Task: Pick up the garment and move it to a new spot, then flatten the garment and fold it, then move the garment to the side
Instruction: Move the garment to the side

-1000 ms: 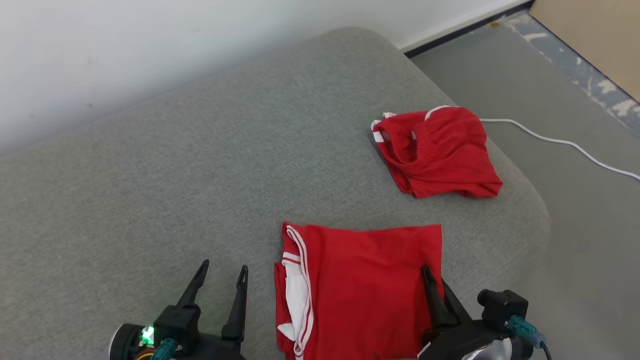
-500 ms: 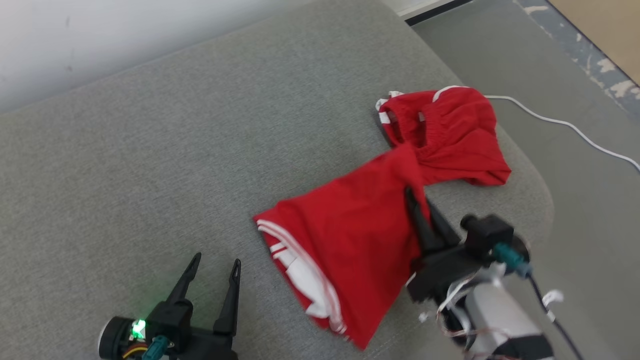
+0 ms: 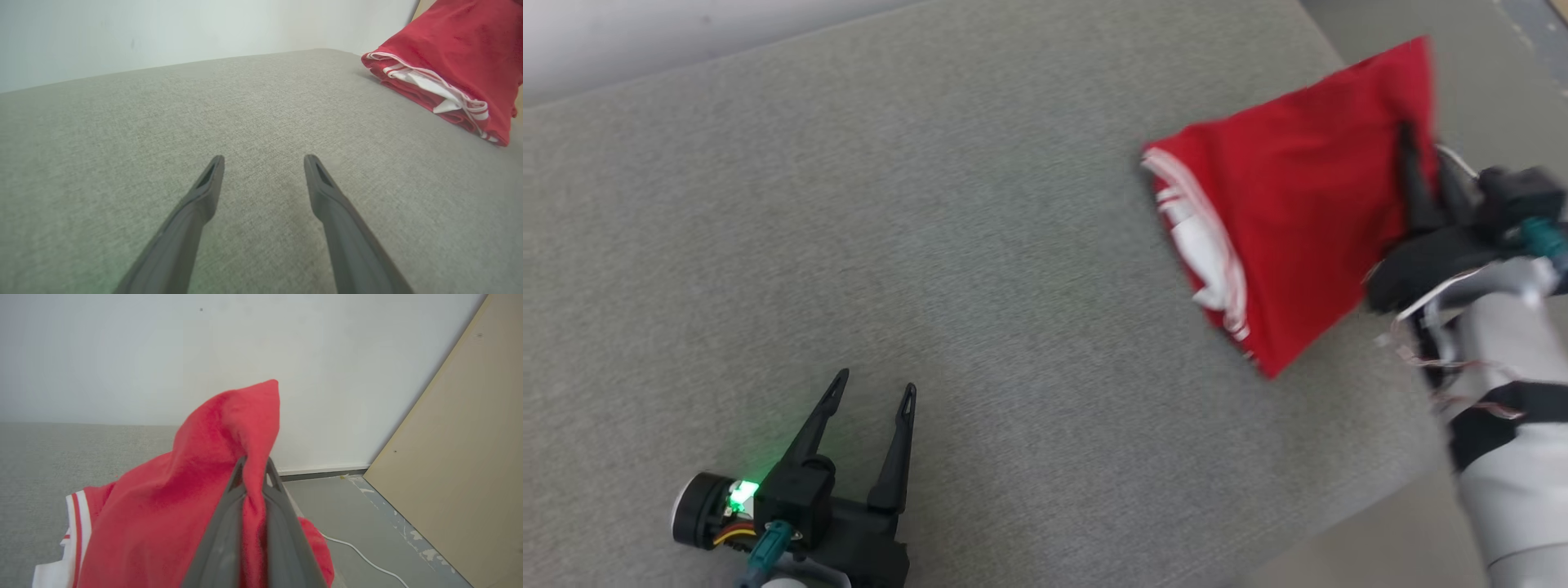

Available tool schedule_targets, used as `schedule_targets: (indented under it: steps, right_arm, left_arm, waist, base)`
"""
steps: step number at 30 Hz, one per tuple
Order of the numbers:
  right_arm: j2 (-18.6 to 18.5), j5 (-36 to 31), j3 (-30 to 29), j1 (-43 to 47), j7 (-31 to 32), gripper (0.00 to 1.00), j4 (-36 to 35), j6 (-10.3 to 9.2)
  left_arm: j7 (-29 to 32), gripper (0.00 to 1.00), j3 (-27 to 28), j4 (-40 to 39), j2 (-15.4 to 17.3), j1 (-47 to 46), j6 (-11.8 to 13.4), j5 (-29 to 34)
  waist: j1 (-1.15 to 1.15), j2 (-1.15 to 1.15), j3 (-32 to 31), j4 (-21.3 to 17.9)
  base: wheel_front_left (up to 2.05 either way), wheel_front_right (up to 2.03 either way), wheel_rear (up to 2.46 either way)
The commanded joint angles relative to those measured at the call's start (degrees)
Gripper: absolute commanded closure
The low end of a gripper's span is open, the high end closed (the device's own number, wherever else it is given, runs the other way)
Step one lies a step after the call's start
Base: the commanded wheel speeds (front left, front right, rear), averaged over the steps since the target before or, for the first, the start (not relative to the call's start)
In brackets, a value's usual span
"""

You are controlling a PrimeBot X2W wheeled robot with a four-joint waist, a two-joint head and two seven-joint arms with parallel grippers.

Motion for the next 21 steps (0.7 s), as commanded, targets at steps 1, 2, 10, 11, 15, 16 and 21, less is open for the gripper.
schedule_targets:
  steps: [1,2,10,11,15,16,21]
  right_arm:
    - [-1.2,-1.1,-1.4,-1.2,0.0,1.0,0.9,-0.17]
    - [-2.1,-2.2,-2.9,-1.7,0.0,1.0,1.8,-0.17]
    - [-5.9,-11.5,-16.1,-5.3,0.0,0.04,4.9,-0.17]
    - [-5.6,-12.4,-17.5,-5.5,0.0,0.0,4.4,-0.17]
    - [-3.6,-14.7,-21.5,-6.0,0.0,0.0,1.5,-0.17]
    - [-2.8,-15.0,-22.0,-6.1,0.0,0.0,0.1,-0.17]
    - [2.1,-13.7,-19.2,-4.5,0.0,0.0,-6.4,-0.17]
  left_arm:
    - [-0.2,0.0,0.1,-0.3,0.3,-0.7,0.0,0.3]
    - [-0.2,0.0,0.1,-0.3,0.3,-0.8,0.0,0.3]
    - [-0.1,0.0,1.5,0.1,0.5,-0.9,0.1,0.9]
    - [-0.1,0.0,1.7,0.2,0.5,-0.8,0.1,1.0]
    - [-0.1,0.0,2.3,0.5,0.4,-0.8,0.2,1.4]
    - [-0.1,0.0,2.5,0.6,0.4,-0.7,0.4,1.5]
    - [-0.1,0.0,3.7,0.6,0.1,-0.3,1.0,1.7]
  waist:
    - [-0.01,-0.01,1.5,2.0]
    - [-0.01,-0.01,1.6,2.4]
    - [-0.01,-0.01,2.4,4.4]
    - [-0.01,-0.01,2.4,4.6]
    - [-0.01,-0.01,2.4,4.8]
    - [-0.01,-0.01,2.4,4.8]
    - [-0.01,-0.01,1.8,4.4]
  base:
    - [0.0,0.0,0.0]
    - [0.0,0.0,0.0]
    - [0.0,0.0,0.0]
    - [0.0,0.0,0.0]
    - [0.0,0.0,0.0]
    - [0.0,0.0,0.0]
    - [0.0,0.0,0.0]
